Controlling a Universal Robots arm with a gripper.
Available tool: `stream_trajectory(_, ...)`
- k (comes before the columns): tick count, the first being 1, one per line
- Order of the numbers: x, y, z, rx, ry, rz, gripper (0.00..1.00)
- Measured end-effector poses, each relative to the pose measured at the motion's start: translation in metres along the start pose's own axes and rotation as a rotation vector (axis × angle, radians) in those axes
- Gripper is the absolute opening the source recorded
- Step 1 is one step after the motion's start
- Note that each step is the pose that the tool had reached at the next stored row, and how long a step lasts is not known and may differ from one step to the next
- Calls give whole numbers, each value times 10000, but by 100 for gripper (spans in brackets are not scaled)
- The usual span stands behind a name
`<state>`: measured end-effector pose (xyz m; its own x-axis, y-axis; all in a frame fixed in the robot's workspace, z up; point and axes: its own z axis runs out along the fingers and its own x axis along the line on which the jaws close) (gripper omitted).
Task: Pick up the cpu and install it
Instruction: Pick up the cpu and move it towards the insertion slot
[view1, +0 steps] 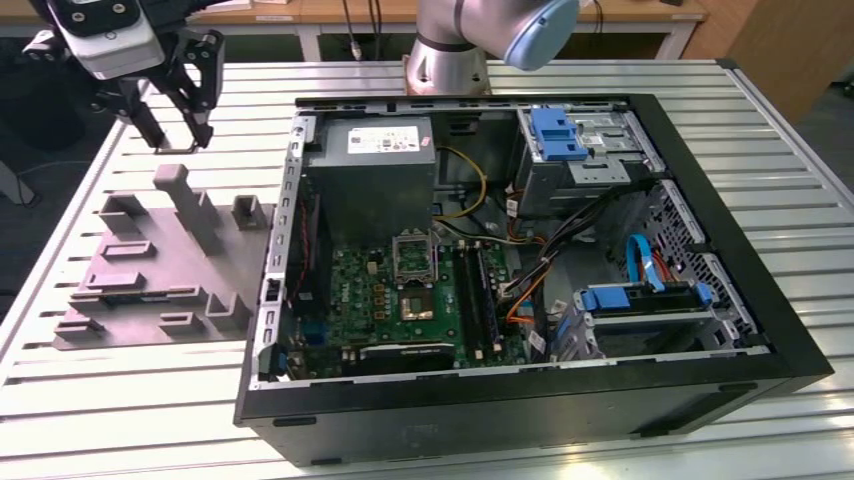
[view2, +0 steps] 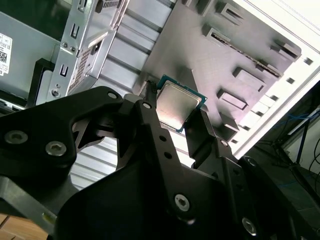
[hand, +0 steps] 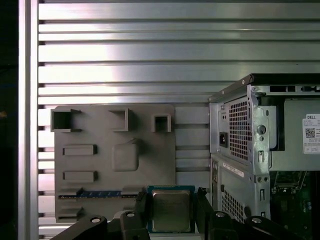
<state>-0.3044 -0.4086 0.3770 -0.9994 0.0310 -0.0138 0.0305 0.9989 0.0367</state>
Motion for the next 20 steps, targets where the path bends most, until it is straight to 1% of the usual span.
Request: stream_trajectory(20, -83, 2, 1, 0, 0, 0, 47)
